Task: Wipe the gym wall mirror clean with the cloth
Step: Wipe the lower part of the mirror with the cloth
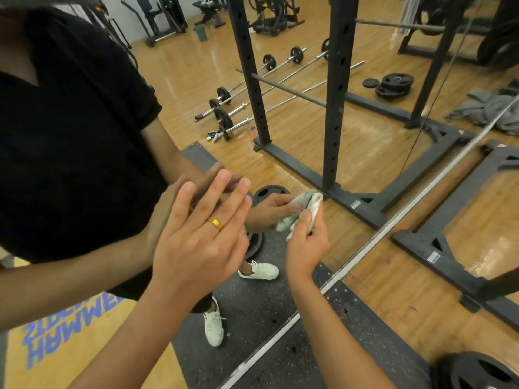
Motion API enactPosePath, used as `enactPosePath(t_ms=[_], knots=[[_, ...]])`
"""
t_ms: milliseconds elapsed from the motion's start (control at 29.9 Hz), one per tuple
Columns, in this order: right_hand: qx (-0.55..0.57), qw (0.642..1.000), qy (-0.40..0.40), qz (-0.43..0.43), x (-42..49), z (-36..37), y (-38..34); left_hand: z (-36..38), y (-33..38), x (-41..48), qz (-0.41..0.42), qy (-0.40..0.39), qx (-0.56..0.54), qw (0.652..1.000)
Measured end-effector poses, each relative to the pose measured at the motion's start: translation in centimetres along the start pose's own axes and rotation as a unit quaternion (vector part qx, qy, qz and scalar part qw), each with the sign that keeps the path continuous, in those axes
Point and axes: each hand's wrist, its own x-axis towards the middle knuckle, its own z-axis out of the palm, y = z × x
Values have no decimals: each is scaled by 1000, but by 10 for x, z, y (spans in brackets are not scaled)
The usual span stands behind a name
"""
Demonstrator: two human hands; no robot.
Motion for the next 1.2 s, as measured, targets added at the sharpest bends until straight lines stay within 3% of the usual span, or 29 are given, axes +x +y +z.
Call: enactPosePath(t_ms=[267, 401, 568, 735, 1036, 1103, 1204], knots=[[11, 1000, -24, -14, -57, 6, 8, -31, 2, -26, -39, 15, -79, 996], [36, 993, -65, -90, -109, 13, -13, -47, -16, -77, -53, -4, -60, 997], [-17, 981, -83, -172, -115, 10, -5, -36, -37, -96, 11, -20, 6, 1000], [25, 999, 24, 21, -99, 16, -1, -33, -35, -98, 19, -12, 45, 999], [-14, 979, -110, -172, -139, 5, -13, -33, -34, -98, 5, 2, 29, 1000], [-7, 987, -85, -139, -121, 2, -7, -32, -33, -98, 3, 2, 31, 999], [36, 999, -25, -7, -103, 10, -4, -31, -32, -97, 3, 4, 44, 999]])
